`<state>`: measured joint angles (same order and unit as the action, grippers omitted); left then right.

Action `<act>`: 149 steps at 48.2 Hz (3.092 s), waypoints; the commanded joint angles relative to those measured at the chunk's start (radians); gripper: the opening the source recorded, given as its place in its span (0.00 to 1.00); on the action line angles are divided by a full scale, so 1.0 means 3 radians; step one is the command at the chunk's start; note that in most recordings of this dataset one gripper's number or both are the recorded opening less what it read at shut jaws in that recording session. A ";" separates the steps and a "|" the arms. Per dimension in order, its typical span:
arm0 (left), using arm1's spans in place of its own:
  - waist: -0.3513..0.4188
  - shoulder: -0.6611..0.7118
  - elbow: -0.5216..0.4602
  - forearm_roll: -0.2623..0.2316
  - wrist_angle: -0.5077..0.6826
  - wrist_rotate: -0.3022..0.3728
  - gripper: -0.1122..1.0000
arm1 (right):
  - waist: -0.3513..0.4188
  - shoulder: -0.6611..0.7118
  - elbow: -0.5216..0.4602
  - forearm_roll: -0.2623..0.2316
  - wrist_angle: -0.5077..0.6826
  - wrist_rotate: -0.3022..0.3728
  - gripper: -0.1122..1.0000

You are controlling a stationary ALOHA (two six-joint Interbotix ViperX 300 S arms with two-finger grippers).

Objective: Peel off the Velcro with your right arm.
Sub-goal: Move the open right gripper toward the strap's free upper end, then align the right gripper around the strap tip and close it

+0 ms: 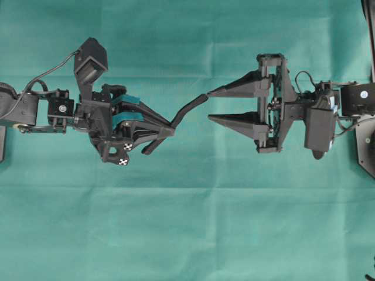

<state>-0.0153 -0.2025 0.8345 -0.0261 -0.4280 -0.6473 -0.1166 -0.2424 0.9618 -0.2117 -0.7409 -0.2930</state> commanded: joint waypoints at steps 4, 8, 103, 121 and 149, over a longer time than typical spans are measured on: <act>0.0015 -0.0072 -0.0026 0.0000 -0.0031 0.0005 0.19 | -0.0005 -0.0072 -0.0036 0.0000 -0.0036 -0.0005 0.19; 0.0015 -0.0077 -0.0020 0.0000 -0.0031 0.0005 0.19 | -0.0010 -0.0072 -0.0036 0.0000 -0.0036 -0.0005 0.19; 0.0015 -0.0072 -0.0005 0.0000 -0.0061 0.0005 0.19 | -0.0061 0.0036 -0.0072 -0.0010 -0.0112 -0.0010 0.19; 0.0015 -0.0077 -0.0005 0.0000 -0.0061 0.0005 0.19 | -0.0051 0.0102 -0.0097 -0.0010 -0.0112 -0.0010 0.19; 0.0036 -0.0082 -0.0010 0.0000 -0.0061 0.0005 0.19 | -0.0015 0.0174 -0.0118 -0.0010 -0.0164 -0.0010 0.19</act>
<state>-0.0077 -0.2025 0.8437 -0.0261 -0.4357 -0.6473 -0.1243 -0.1825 0.9526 -0.2132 -0.7777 -0.2945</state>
